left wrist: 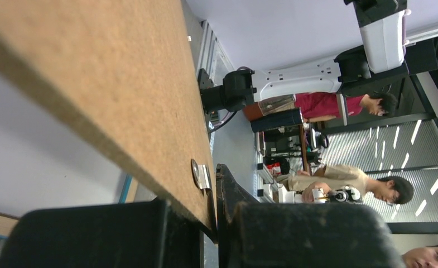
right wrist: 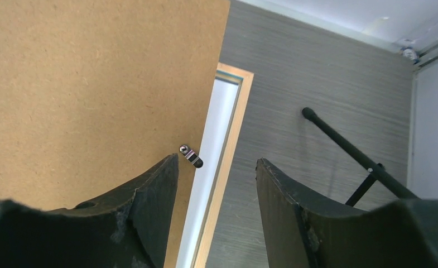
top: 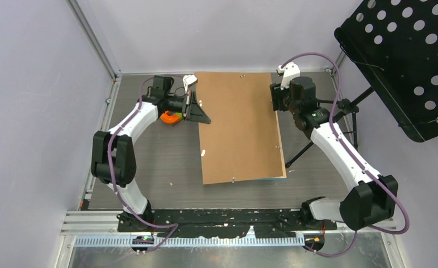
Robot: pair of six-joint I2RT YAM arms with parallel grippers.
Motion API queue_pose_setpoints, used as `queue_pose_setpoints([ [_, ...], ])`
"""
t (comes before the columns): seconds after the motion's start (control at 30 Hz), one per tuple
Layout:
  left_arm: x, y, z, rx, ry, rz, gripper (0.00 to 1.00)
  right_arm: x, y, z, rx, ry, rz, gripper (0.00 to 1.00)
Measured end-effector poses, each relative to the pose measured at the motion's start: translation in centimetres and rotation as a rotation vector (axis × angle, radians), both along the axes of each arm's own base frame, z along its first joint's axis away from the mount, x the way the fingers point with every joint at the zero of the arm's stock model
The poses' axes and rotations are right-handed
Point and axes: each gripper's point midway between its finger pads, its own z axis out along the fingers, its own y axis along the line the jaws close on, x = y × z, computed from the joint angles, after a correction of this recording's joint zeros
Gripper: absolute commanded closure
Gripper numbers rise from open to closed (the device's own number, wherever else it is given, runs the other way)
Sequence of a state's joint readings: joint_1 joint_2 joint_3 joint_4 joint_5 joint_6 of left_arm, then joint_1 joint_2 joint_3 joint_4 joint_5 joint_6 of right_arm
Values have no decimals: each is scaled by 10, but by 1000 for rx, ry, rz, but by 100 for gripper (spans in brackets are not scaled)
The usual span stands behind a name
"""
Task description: Put the photo into the frame
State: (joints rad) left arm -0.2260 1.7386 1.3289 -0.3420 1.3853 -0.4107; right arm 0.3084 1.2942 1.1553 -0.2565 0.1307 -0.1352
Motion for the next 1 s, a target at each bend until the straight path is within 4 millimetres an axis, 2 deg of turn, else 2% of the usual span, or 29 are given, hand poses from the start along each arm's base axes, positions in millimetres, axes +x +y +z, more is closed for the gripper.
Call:
queue_pose_setpoints([
  [0.2, -4, 0, -3, -9, -5, -16, 100, -4, 4, -18, 55, 48, 71, 40],
  [0.57, -9, -1, -5, -17, 1, -32, 100, -14, 31, -25, 131, 76, 236, 40],
  [1.0, -10, -1, -4, -23, -2, -40, 100, -17, 35, -30, 147, 92, 284, 40],
])
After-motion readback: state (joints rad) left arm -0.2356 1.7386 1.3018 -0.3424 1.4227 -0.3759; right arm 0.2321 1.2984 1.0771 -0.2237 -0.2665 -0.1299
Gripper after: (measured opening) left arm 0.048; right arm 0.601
